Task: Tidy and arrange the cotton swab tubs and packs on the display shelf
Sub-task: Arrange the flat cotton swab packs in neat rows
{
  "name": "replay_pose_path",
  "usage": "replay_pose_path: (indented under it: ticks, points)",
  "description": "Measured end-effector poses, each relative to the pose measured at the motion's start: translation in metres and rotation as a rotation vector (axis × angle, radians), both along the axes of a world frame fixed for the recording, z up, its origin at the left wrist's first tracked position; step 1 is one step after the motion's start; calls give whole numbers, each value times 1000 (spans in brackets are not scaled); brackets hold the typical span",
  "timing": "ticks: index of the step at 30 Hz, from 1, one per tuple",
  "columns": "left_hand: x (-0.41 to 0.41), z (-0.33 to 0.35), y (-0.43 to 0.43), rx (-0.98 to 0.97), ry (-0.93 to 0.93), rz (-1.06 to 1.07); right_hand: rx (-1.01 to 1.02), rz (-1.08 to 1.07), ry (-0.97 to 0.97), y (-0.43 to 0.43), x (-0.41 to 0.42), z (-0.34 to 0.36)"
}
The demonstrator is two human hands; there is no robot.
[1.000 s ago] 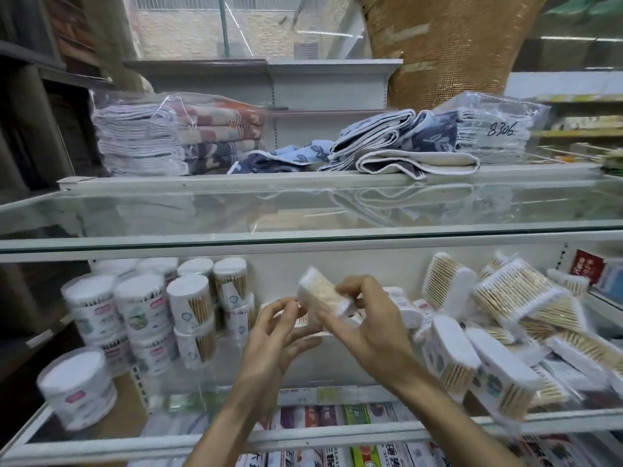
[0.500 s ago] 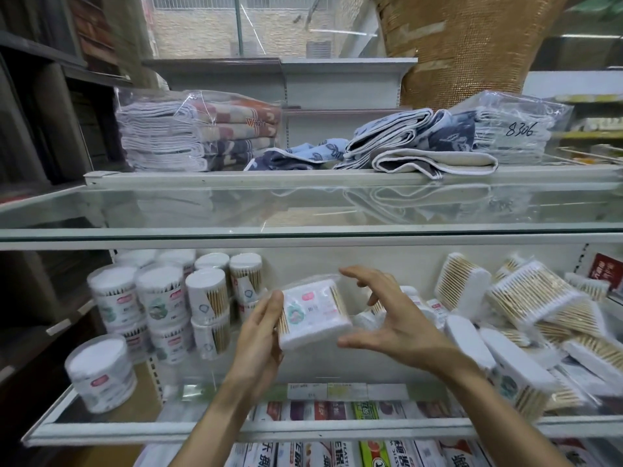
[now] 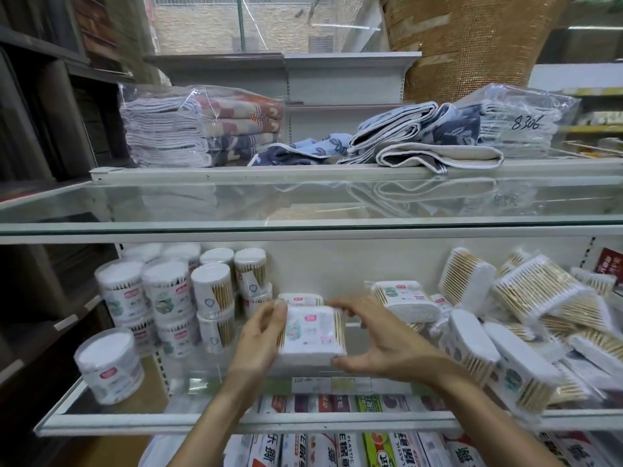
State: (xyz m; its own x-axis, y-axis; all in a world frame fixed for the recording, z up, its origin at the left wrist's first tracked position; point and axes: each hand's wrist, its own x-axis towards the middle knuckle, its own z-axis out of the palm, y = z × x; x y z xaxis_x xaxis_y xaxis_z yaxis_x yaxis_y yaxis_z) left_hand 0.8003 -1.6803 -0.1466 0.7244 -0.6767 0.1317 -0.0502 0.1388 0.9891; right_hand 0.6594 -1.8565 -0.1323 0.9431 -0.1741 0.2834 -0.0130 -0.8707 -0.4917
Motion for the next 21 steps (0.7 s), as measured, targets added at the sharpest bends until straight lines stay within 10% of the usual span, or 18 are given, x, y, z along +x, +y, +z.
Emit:
replay_pose_path:
  ticks: [10,21]
  points:
    - [14,-17,27,471,-588,-35,39,-30,139,14,33,-25]
    - [26,-26,24,507,-663,33,-43,-88,94,7,29,-6]
